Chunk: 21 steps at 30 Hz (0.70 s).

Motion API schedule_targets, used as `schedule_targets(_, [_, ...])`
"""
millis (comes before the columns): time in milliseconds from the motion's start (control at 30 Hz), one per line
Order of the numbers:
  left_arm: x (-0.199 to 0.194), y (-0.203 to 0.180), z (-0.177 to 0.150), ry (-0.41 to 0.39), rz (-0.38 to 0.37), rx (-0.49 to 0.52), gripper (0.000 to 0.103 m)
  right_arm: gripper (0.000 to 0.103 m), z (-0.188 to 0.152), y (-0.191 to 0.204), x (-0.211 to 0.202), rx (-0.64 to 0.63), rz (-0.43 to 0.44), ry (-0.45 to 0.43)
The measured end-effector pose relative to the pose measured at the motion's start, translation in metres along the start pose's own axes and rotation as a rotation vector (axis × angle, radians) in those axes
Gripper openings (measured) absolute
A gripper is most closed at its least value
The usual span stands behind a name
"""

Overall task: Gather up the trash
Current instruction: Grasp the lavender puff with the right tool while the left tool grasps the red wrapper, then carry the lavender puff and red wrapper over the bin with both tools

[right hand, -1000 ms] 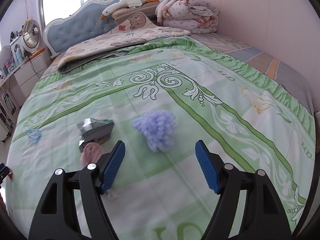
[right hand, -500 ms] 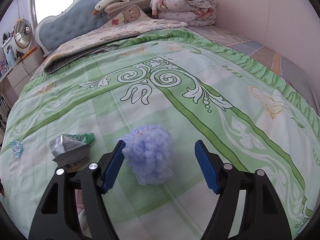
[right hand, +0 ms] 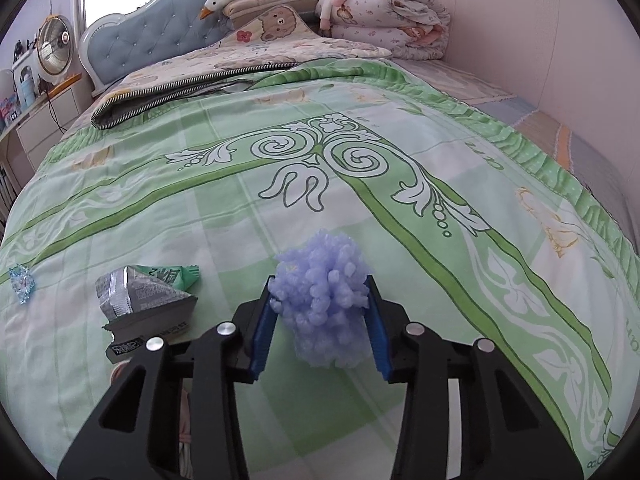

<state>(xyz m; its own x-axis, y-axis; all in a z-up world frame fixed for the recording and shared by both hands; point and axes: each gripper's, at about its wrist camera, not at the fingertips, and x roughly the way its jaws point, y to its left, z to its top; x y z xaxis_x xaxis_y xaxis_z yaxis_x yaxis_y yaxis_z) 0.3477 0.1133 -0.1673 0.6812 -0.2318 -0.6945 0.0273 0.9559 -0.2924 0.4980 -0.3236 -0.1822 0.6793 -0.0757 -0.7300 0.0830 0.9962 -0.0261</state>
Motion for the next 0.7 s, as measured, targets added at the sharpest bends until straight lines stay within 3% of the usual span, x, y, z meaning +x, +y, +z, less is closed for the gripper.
schedule_targets(300, [-0.013, -0.007, 0.000, -0.038, -0.016, 0.040, 0.005, 0.036, 0.003, -0.006, -0.017, 0.023, 0.001, -0.025])
schedule_targets(700, [-0.059, 0.003, 0.004, -0.069, -0.047, 0.046, 0.005, 0.036, -0.008, -0.025, -0.076, 0.052, 0.014, -0.071])
